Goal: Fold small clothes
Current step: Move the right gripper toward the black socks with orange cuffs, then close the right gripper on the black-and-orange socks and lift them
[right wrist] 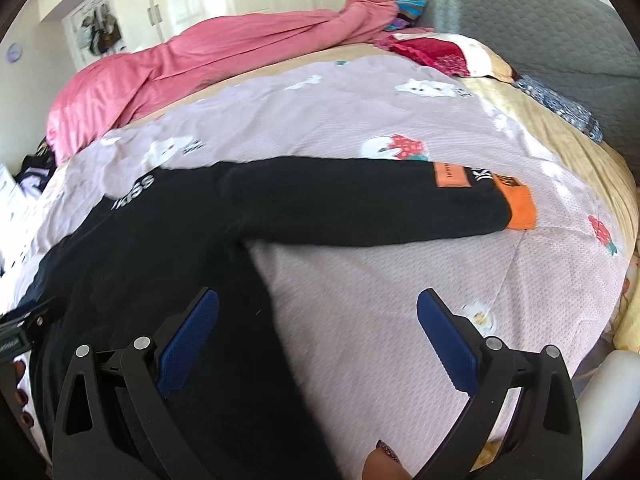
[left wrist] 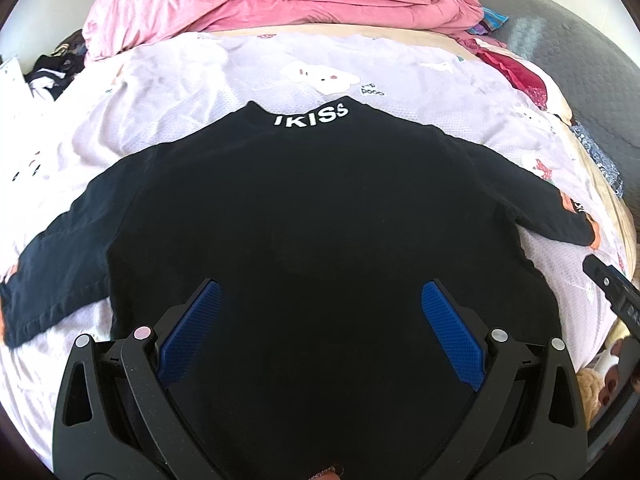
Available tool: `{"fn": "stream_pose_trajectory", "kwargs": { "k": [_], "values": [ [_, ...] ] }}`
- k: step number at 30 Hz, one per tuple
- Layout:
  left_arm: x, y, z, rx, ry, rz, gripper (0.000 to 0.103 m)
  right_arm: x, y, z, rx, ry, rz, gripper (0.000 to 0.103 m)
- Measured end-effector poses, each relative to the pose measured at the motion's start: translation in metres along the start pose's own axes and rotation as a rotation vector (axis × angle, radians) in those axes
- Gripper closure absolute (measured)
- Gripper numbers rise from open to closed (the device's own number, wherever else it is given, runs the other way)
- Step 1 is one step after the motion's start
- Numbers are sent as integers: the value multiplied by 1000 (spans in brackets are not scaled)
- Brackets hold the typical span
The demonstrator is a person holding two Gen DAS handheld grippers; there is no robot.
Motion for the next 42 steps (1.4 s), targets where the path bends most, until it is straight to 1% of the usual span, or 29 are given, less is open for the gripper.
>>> {"fn": "stream_pose_trajectory", "kwargs": {
  "k": [2,6,13,19,23,25,28,31,35,38,42],
  "values": [
    [-2,5,1,-12,1,2,8,-5,7,-6,-21,-9,-3,4],
    [-5,19,8,-29,41,-14,8,-14,22,-20,-60,-41,-12,4],
    [-15,35,23,-30,39,-14,8,-28,45,-43,-145,-96,-28,4],
    [-30,40,39,-22,13,-1,8,-54,61,-76,-284,-145,-3,4],
    [-38,40,49,-18,30,2,8,-81,67,-99,-413,-147,44,4],
    [-43,39,53,-8,33,6,8,-95,69,-109,-467,-181,64,4],
    [-49,37,56,-9,44,20,8,-108,73,-119,-541,-189,54,4],
    [-54,36,59,-11,53,32,8,-115,80,-126,-589,-200,15,4],
    [-60,36,63,3,43,39,8,-125,90,-141,-677,-165,-10,4],
    [-66,37,66,17,40,34,8,-125,92,-158,-801,-92,-52,4],
    [-72,38,69,33,28,25,8,-120,89,-168,-853,2,-123,4]
  ]
}}
Point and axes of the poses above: each gripper's, at about its wrist camera, not at the fingertips, and x roughly against the way its jaws point, z to its left, y to its top, the point moved 3 cm from there along -x, roughly the way its jaws point, and after that the axes turned 12 degrees about -x, right-handed, at the moved point
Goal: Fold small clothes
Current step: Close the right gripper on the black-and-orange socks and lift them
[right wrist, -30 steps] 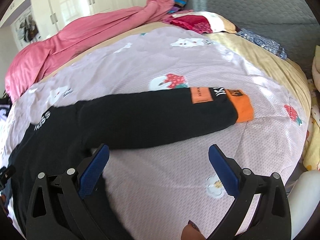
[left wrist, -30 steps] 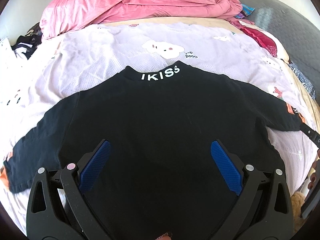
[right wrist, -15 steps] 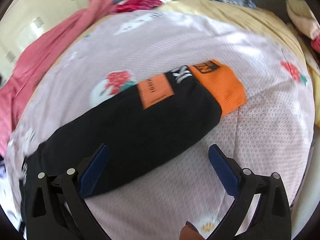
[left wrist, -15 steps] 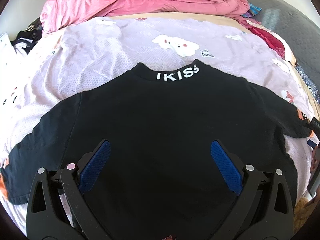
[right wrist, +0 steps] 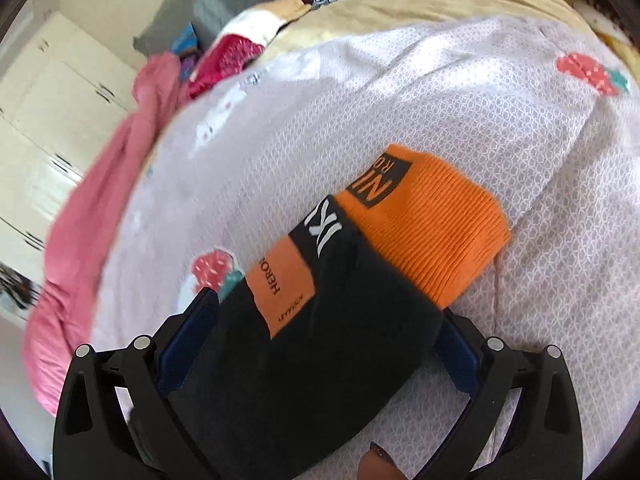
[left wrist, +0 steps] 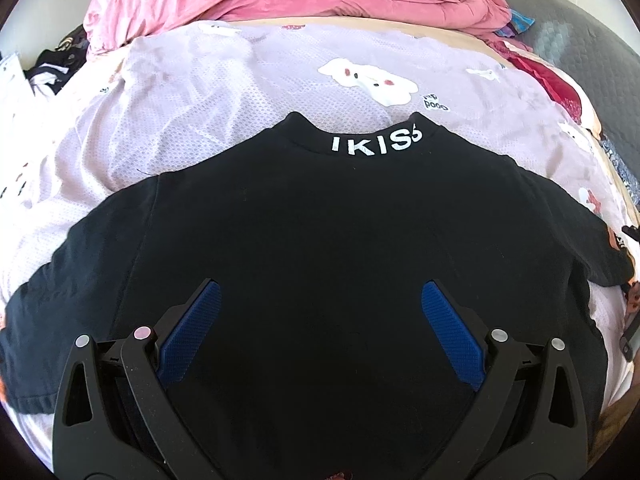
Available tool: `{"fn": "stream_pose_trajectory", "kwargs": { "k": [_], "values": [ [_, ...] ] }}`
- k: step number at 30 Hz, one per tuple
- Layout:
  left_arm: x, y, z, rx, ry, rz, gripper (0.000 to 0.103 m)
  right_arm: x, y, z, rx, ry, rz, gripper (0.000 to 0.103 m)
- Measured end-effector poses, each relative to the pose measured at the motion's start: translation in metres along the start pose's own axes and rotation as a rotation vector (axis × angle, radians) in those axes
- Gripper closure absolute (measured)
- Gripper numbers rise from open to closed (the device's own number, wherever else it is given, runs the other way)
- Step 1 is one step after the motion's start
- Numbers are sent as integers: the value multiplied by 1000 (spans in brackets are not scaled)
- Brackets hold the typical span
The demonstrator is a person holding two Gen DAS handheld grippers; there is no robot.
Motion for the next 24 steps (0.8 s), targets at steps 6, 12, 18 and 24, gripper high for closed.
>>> {"fn": "stream_pose_trajectory", "kwargs": {
  "k": [6,12,18,24],
  "values": [
    [-5,-4,0,11,-53,2,8,6,-4,5,-11,97,10,9],
    [4,-7,2,20,-63,-11,8,-5,-10,16,8,157,87,56],
    [19,-6,9,57,-86,-47,8,12,-29,45,148,218,101,86],
    [30,-5,12,70,-107,-68,9,47,-61,89,308,345,121,88]
  ]
}}
Point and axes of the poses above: each gripper's, at about its wrist camera, not at the fingertips, and x roughly against the way its jaws point, z to its left, y to its top, the point moved 3 cm from there along -x, roughly the way its jaws point, and after that the axes turned 12 degrees about -x, right-handed, at the moved point
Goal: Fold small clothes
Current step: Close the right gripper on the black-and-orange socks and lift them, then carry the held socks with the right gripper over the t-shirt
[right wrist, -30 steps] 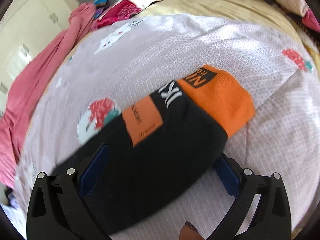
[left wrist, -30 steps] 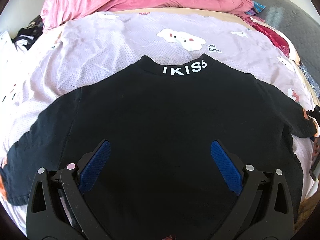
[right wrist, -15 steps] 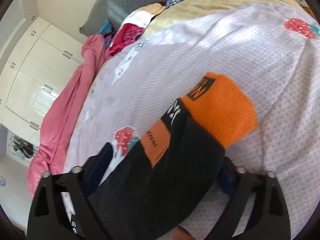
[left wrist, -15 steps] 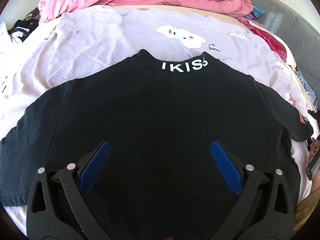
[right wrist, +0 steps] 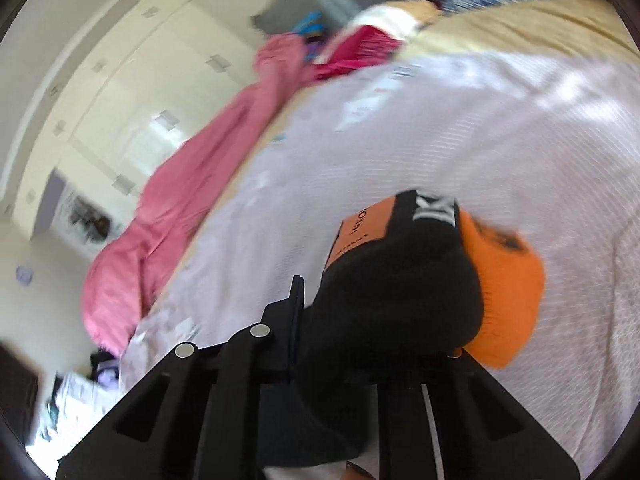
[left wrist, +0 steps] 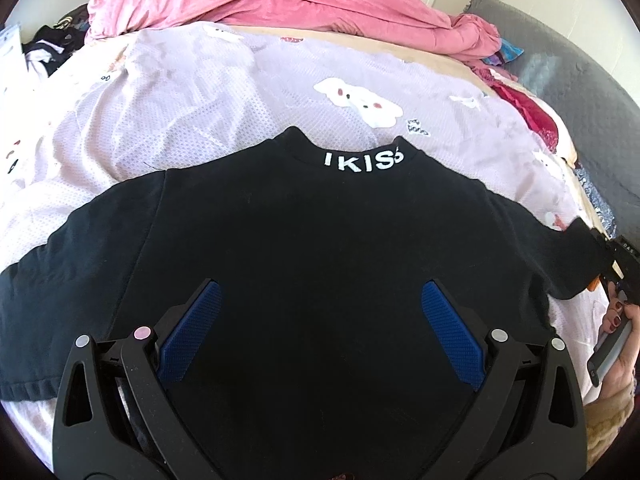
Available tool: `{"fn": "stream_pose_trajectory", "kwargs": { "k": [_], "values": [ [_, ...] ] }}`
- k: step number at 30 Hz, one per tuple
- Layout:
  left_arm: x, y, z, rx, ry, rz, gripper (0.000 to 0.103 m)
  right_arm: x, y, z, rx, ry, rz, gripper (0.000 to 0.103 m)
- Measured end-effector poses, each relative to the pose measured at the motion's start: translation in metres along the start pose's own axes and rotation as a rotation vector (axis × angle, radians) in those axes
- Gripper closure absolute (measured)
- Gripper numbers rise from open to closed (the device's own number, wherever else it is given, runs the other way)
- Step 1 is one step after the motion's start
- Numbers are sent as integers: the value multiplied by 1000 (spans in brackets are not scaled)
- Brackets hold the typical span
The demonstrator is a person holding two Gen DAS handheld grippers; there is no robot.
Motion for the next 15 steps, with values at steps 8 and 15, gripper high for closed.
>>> {"fn": "stream_pose_trajectory", "kwargs": {
  "k": [8,15],
  "values": [
    [12,3,4,20,-19,-18,9,12,-51,72,225,122,77,89],
    [20,5,18,58,-16,-38,9,5,-108,116,415,154,149,89]
  ]
}}
Point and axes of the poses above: each gripper's, at about its wrist camera, not at the fingertips, and x roughly against the way its jaws point, z to its left, y to its top, the point moved 3 cm from there along -x, roughly the way its jaws point, and after that the axes turned 12 degrees about -x, right-handed, at the moved point
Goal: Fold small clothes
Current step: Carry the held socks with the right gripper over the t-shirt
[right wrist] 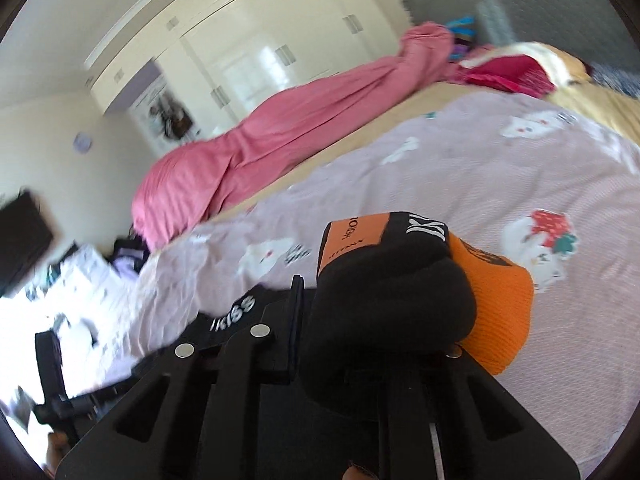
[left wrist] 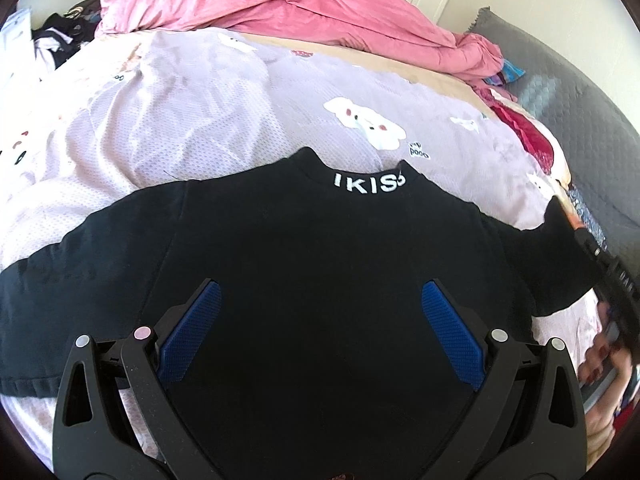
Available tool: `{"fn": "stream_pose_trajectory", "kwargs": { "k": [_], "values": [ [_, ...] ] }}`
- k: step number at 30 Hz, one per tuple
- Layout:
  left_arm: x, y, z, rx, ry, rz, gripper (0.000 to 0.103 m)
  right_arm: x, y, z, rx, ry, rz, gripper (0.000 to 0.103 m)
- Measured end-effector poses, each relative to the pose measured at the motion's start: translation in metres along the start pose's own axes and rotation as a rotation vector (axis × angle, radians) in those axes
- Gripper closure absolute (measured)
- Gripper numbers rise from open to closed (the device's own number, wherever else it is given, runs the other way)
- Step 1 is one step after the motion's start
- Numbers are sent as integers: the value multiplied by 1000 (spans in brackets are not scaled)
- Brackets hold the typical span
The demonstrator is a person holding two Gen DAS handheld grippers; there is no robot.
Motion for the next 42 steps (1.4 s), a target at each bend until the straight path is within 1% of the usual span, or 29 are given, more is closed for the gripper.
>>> {"fn": "stream_pose_trajectory", "kwargs": {
  "k": [4,9,11,13,14,15,17,19,21,25,26,29,30,31,33,34,36,38,40,42],
  "values": [
    [4,1,4,9,-11,-8,9,-12,-19,21,90,-12,32,89],
    [6,1,5,18,-32,-12,9,-29,-49,44,257,-72,62,88],
    [5,0,4,19,-45,-5,9,-36,-64,53,335,-107,77,88],
    [1,-2,3,25,-57,5,9,-45,-83,64,454,-154,89,86],
    [0,-3,3,26,-60,8,9,-49,-90,66,493,-170,99,86],
    [-1,-4,2,28,-65,14,9,-54,-100,70,549,-186,116,84],
    [-3,-5,2,30,-73,19,9,-61,-116,74,617,-191,149,79],
    [-3,-5,1,30,-77,21,9,-64,-125,76,629,-176,177,62],
    [-3,-4,1,32,-83,22,9,-64,-131,80,632,-145,195,49],
    [-4,-5,3,43,-93,24,9,-60,-138,91,661,-97,210,39],
    [-4,-5,4,46,-95,25,9,-58,-140,93,670,-87,217,38],
    [-4,-5,5,52,-98,25,9,-55,-152,101,756,-69,235,28],
    [-4,-5,5,53,-98,24,9,-55,-158,103,801,-77,245,25],
    [-3,-5,6,55,-98,23,9,-56,-166,104,854,-95,257,24],
    [-2,-4,8,60,-95,18,9,-61,-182,103,956,-139,307,21],
    [-1,-4,9,64,-95,17,9,-62,-187,101,980,-160,317,21],
    [0,-3,10,71,-99,14,9,-58,-188,96,961,-175,329,19],
    [0,-2,9,68,-103,14,9,-49,-182,89,903,-155,346,14],
    [0,-3,5,49,-96,17,9,-35,-172,78,804,-129,362,10],
    [-1,-4,-2,28,-90,22,9,-24,-165,68,707,-97,379,9]
  ]
}}
Point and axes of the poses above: each gripper's, at about its wrist camera, not at the fingertips, and x roughly against the way its jaws point, z to its left, y to its top, the point moved 3 cm from there along -x, roughly the way its jaws point, and after that the axes turned 12 degrees about -x, right-handed, at the moved point
